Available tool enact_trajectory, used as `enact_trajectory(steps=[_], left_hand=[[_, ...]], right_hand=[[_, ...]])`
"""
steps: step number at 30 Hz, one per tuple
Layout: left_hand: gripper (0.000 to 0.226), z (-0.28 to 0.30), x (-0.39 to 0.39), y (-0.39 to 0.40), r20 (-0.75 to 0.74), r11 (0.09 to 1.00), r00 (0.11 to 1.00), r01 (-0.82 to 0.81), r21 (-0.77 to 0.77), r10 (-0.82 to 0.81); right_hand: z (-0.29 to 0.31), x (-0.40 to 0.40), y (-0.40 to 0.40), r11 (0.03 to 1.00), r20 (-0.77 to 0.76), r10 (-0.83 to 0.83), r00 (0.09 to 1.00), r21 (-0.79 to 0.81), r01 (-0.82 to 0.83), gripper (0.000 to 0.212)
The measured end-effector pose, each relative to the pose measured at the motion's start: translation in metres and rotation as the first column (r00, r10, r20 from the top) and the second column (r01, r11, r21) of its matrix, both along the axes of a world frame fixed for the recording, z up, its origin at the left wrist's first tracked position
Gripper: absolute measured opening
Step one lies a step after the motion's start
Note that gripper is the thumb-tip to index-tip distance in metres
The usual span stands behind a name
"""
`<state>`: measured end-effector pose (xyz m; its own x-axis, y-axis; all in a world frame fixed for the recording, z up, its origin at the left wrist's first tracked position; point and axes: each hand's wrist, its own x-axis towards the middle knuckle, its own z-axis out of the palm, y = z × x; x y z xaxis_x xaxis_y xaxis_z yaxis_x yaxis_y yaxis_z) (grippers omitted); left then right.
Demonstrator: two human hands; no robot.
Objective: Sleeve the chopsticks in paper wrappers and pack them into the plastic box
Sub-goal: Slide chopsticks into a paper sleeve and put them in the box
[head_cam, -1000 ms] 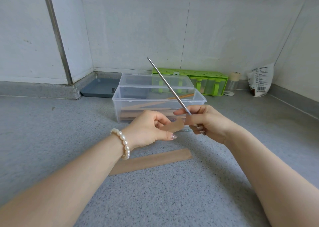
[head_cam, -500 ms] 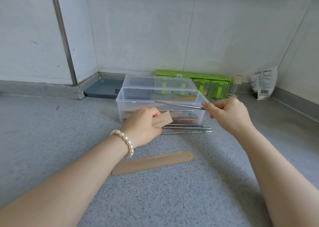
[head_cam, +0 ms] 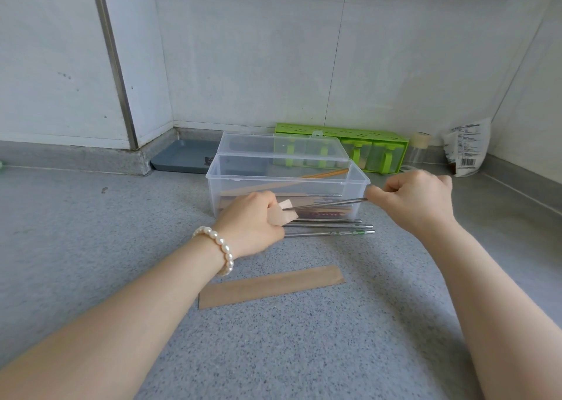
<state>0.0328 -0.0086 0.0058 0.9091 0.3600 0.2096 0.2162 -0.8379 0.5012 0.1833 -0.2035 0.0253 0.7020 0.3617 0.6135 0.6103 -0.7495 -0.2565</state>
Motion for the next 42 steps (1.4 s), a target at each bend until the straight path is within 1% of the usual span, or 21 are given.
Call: enact_trajectory(steps=[4,8,12,16,18,21,25,27,29,31,33,35,37,39,40,42], left_hand=[[0.018,0.000,0.000,0.001,-0.010,1.000,1.000,0.001,-0.007,-0.002],[0.015,-0.001,0.000,0.001,-0.020,1.000,1.000,0.006,0.015,-0.005],[0.011,-0.001,0.001,0.002,-0.015,1.000,1.000,0.014,0.016,-0.014],[0.014,-0.001,0.000,0.002,-0.028,0.999,0.999,0.040,0.003,-0.040],[0.016,0.000,-0.001,0.001,-0.046,0.995,0.996,0.078,-0.055,-0.080],[0.010,0.002,-0.003,-0.001,-0.038,0.972,0.988,0.140,-0.189,-0.149],[0.015,0.006,-0.005,0.000,0.006,0.912,0.985,0.163,-0.377,-0.173],[0.017,0.006,-0.005,-0.001,0.007,0.902,0.984,0.168,-0.398,-0.180],[0.017,0.005,-0.005,-0.002,-0.004,0.904,0.983,0.168,-0.394,-0.184],[0.017,0.005,-0.004,-0.004,-0.011,0.906,0.984,0.157,-0.394,-0.176],[0.017,0.005,-0.003,-0.003,-0.016,0.907,0.986,0.146,-0.394,-0.165],[0.018,0.005,-0.003,-0.003,-0.025,0.913,0.988,0.134,-0.387,-0.155],[0.019,0.005,-0.003,-0.003,-0.038,0.922,0.988,0.128,-0.364,-0.152],[0.020,0.004,-0.003,-0.003,-0.051,0.933,0.987,0.127,-0.338,-0.153],[0.020,0.003,-0.002,-0.004,-0.058,0.937,0.987,0.126,-0.325,-0.152],[0.020,0.003,-0.002,-0.005,-0.064,0.942,0.986,0.130,-0.311,-0.157]], right_hand=[[-0.002,0.003,0.001,0.999,0.042,-0.025,0.999,-0.033,0.026,0.045],[-0.003,0.000,0.005,0.998,0.039,-0.011,0.999,-0.056,0.013,0.050],[-0.003,0.002,0.004,0.999,0.017,0.009,1.000,-0.033,-0.009,0.054],[-0.004,0.003,0.003,0.999,-0.002,0.039,0.999,-0.037,-0.039,0.057],[-0.003,0.002,0.002,0.998,-0.013,0.051,0.999,-0.046,-0.051,0.056],[-0.002,0.001,0.002,0.995,-0.044,0.076,0.996,-0.053,-0.079,0.054],[-0.002,-0.002,0.002,0.991,-0.079,0.112,0.991,-0.061,-0.117,0.052],[-0.002,-0.004,0.004,0.987,-0.090,0.142,0.986,-0.066,-0.148,0.050],[-0.004,-0.007,0.008,0.972,-0.088,0.209,0.974,-0.088,-0.217,0.046],[-0.007,-0.015,0.015,0.944,-0.105,0.301,0.948,-0.104,-0.312,0.038],[-0.010,-0.025,0.023,0.905,-0.192,0.399,0.897,-0.078,-0.419,0.034],[-0.012,-0.034,0.029,0.860,-0.309,0.487,0.817,0.010,-0.510,0.037],[-0.011,-0.042,0.032,0.826,-0.410,0.546,0.731,0.117,-0.552,0.037],[-0.010,-0.048,0.035,0.790,-0.487,0.595,0.639,0.207,-0.578,0.042],[-0.009,-0.051,0.036,0.774,-0.515,0.613,0.599,0.241,-0.585,0.047],[-0.008,-0.056,0.037,0.755,-0.547,0.630,0.551,0.266,-0.599,0.061]])
